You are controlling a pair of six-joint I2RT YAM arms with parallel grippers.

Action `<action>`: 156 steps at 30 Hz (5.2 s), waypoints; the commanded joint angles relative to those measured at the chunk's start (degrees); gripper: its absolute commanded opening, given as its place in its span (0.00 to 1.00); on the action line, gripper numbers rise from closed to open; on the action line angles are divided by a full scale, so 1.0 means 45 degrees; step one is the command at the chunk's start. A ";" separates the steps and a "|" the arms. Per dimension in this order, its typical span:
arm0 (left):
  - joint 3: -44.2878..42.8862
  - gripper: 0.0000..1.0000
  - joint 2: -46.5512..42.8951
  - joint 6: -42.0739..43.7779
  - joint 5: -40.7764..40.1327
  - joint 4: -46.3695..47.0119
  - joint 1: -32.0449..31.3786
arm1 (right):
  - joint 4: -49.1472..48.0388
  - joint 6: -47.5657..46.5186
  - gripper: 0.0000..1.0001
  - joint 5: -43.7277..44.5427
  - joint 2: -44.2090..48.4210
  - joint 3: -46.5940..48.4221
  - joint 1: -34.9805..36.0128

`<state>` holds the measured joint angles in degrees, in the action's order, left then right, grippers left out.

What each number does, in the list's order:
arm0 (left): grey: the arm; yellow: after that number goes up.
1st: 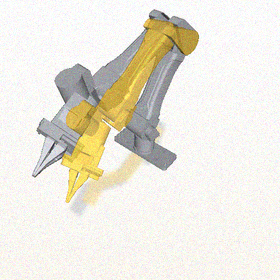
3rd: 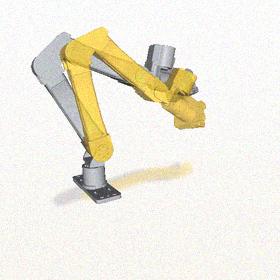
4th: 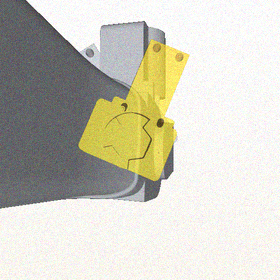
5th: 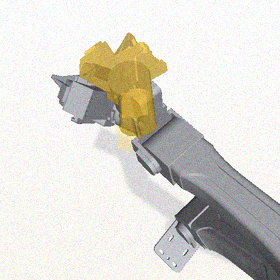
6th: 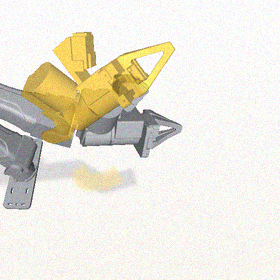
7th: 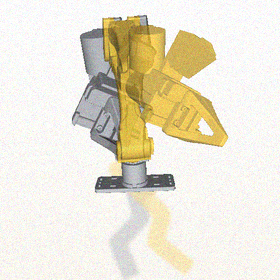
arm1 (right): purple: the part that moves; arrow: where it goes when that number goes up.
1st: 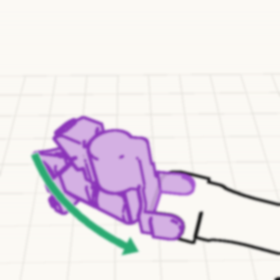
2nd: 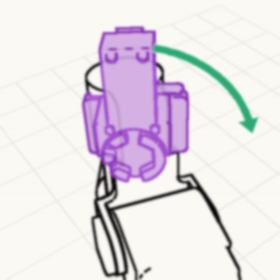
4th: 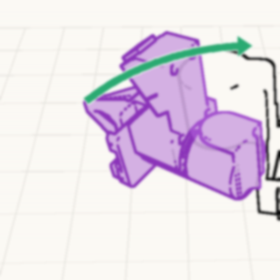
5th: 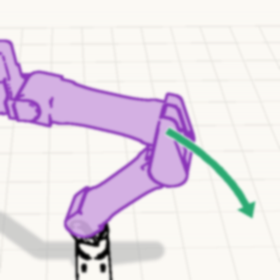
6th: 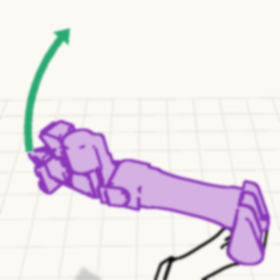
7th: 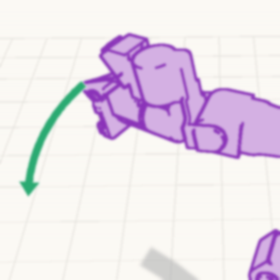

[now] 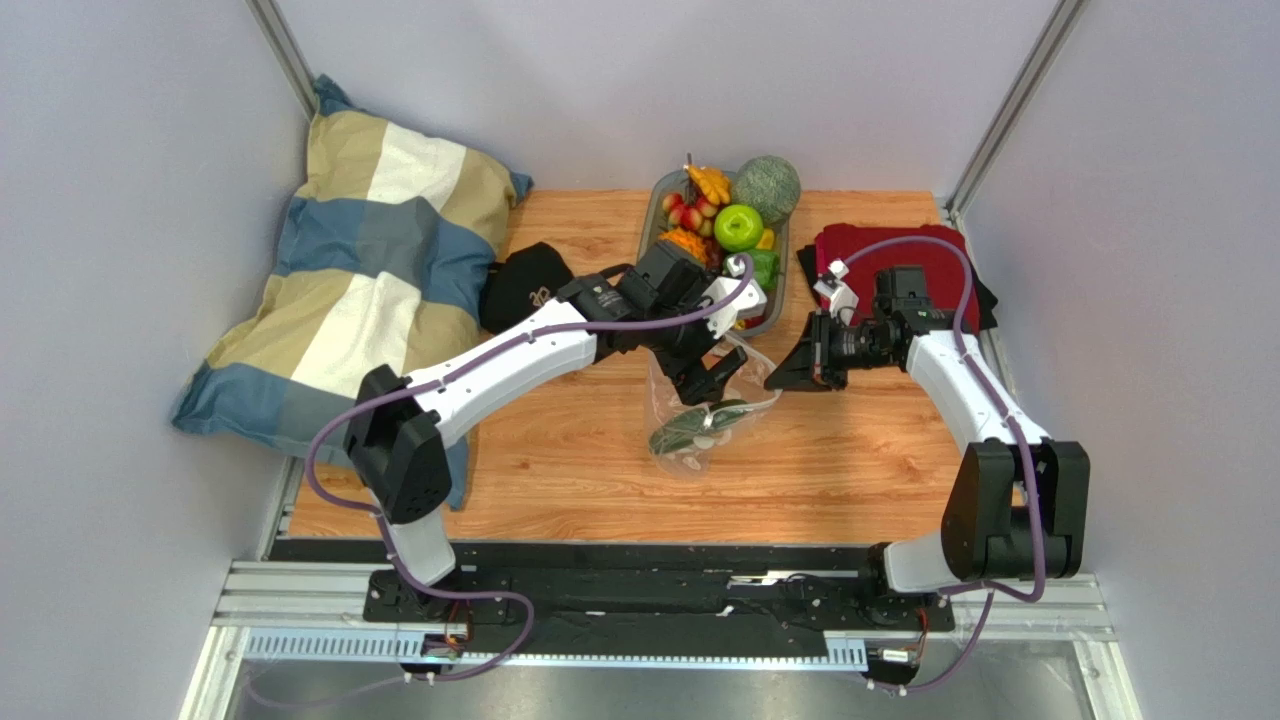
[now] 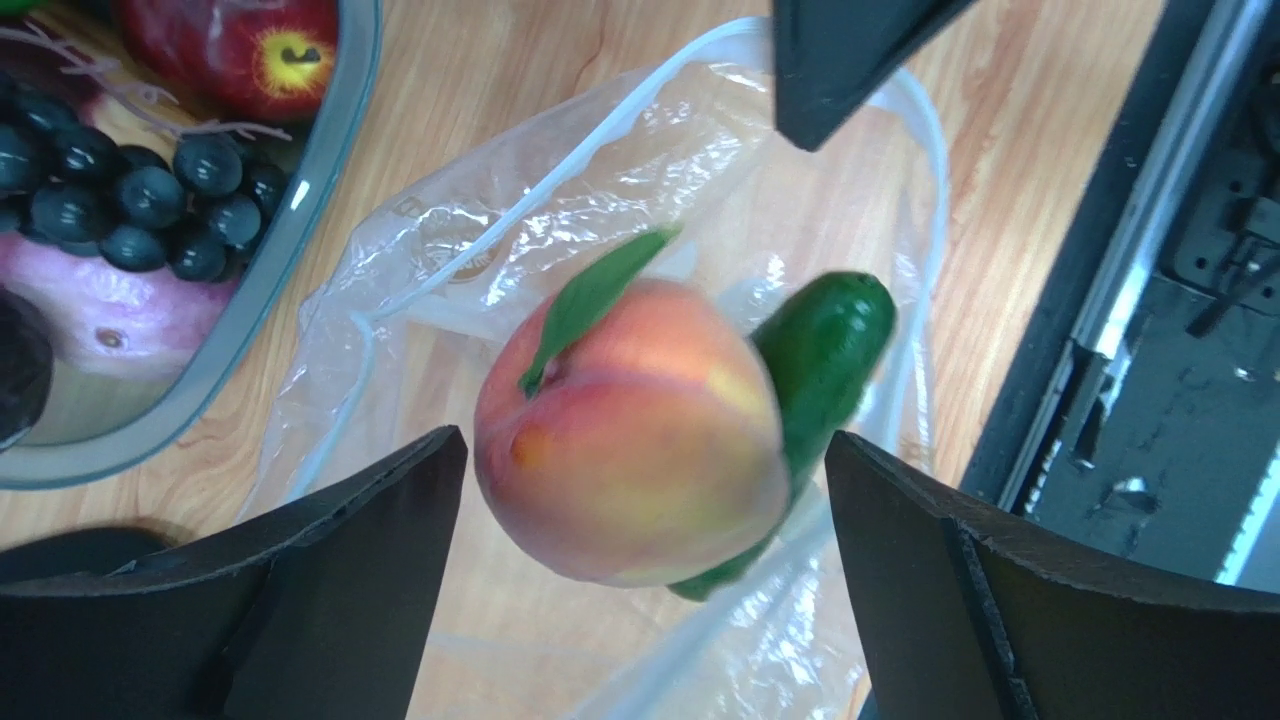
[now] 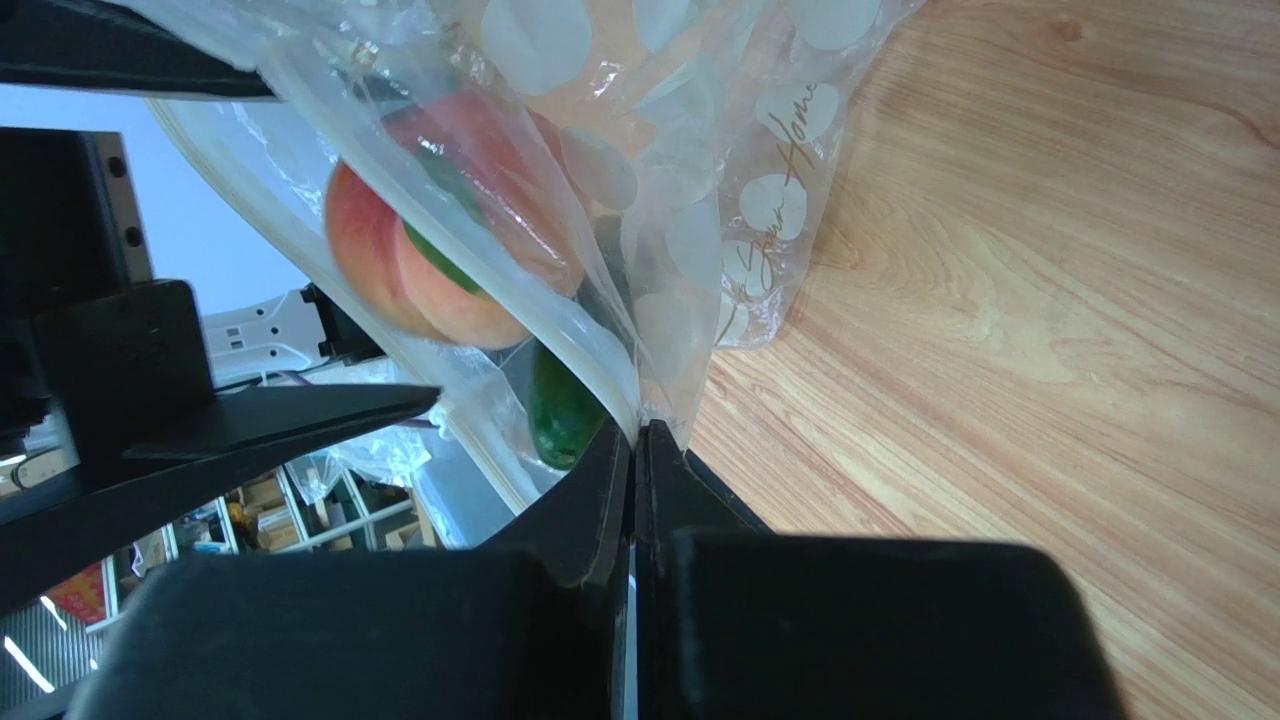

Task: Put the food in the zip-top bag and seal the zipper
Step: Place the fake fruit in the zipper food storage bag, then adjust the zipper food storage bag at the center of the board, then pick up the fake fruit from the bin, then place the fake fruit in the zipper food storage bag.

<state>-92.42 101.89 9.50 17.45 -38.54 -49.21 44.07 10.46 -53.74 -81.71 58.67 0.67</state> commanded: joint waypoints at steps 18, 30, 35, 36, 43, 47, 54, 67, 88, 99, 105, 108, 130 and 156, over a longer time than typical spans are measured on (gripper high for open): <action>0.1300 0.80 -0.2780 -0.3379 0.0007 0.0830 0.2303 | 0.0245 -0.0214 0.00 -0.0500 0.0814 0.0398 0.0144; 0.0345 0.00 -0.3206 -0.4199 0.3249 -0.0998 0.2283 | 0.1766 -0.0469 0.00 -0.0831 0.1927 0.1140 0.0203; -0.0572 0.00 -0.3521 -0.4415 0.4597 -0.2253 0.2167 | 0.2764 -0.0196 0.00 -0.2101 0.3213 0.1512 0.0184; -0.0807 0.00 -0.3327 -0.4415 0.4675 -0.2584 0.2147 | 0.2822 0.0017 0.00 -0.2121 0.3391 0.1493 0.0087; -0.2779 0.00 -0.1121 -0.4727 0.3838 -0.2530 0.1971 | 0.3485 0.0060 0.00 0.0647 0.3316 0.1043 -0.1903; -0.3562 0.06 0.0052 -0.4826 0.2805 -0.1846 0.1835 | 0.4033 -0.0487 0.00 0.3281 0.2885 0.1180 -0.2862; -0.4266 0.37 0.1322 -0.4260 0.2196 -0.0968 0.1541 | 0.4131 -0.1288 0.00 0.5358 0.2066 0.0711 -0.3272; -0.5614 0.99 0.2689 -0.2483 -0.1162 0.2199 0.3513 | 0.3878 -0.1328 0.00 0.5574 0.1576 0.0692 -0.3488; -0.4657 0.89 0.5268 0.2752 -0.0088 0.0753 0.4373 | 0.3546 -0.1035 0.00 0.4657 0.1733 0.0574 -0.3547; -0.4677 0.50 0.4938 0.3163 0.0047 0.0753 0.4373 | 0.3643 -0.1035 0.00 0.3953 0.1225 0.0984 -0.3527; -0.4832 0.32 0.4079 0.3027 0.0340 0.0812 0.4373 | 0.3604 -0.0996 0.00 0.3660 0.1147 0.1082 -0.3449; -0.5008 0.31 0.3454 0.2773 0.0710 0.0753 0.4373 | 0.3585 -0.0977 0.00 0.3602 0.1108 0.1102 -0.3410; -0.4952 0.33 0.1010 -0.0195 0.4266 0.0773 0.0605 | 0.3468 -0.0605 0.00 0.2957 0.1381 0.1570 -0.2707; -0.5009 0.99 0.2083 -0.1895 -0.1434 0.1905 0.2712 | 0.3507 -0.0840 0.00 0.4831 0.1166 0.1161 -0.3019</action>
<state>-114.54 107.77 5.19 20.91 -32.38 -39.11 61.43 7.22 -33.41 -76.82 63.70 -12.58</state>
